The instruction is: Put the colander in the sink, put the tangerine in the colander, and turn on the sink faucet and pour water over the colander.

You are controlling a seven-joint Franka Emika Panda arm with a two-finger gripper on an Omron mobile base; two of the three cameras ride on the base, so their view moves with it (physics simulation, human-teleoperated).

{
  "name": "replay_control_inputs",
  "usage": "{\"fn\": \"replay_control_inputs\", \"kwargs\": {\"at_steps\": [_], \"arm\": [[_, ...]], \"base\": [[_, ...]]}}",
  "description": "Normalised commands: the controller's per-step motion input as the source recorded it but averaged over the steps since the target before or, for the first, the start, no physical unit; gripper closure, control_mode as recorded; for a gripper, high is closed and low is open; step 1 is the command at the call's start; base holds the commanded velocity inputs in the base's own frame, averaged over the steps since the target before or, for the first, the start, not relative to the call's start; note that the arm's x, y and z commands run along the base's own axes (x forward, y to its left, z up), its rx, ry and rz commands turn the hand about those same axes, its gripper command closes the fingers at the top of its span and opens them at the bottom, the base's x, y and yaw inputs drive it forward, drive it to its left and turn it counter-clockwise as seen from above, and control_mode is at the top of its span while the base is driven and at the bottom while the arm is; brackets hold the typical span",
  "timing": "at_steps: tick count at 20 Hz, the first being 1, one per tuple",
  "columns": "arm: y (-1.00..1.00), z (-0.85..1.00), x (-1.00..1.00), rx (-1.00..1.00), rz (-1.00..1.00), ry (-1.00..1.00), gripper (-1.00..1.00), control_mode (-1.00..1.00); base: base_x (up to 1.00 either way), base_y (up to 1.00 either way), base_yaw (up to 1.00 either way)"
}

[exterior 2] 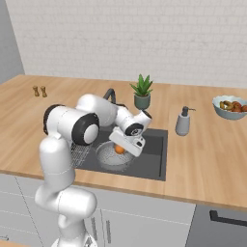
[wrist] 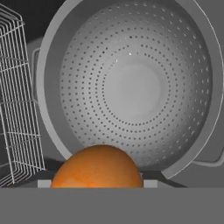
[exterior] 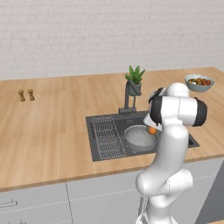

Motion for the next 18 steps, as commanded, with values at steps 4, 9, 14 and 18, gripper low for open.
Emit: {"fn": "replay_control_inputs", "kwargs": {"at_steps": [4, 9, 14, 18], "arm": [[0.00, -0.13, 0.05, 0.00, 0.00, 0.00, 1.00, -1.00], [0.00, -0.15, 0.07, 0.00, 0.00, 0.00, 1.00, -1.00], [0.00, -0.13, 0.05, 0.00, 0.00, 0.00, 1.00, -1.00], [0.00, -0.14, 0.08, 0.00, 0.00, 0.00, 1.00, -1.00]], "base": [[0.00, 0.00, 0.00], [0.00, 0.00, 0.00], [0.00, 0.00, 0.00], [0.00, 0.00, 0.00]]}}
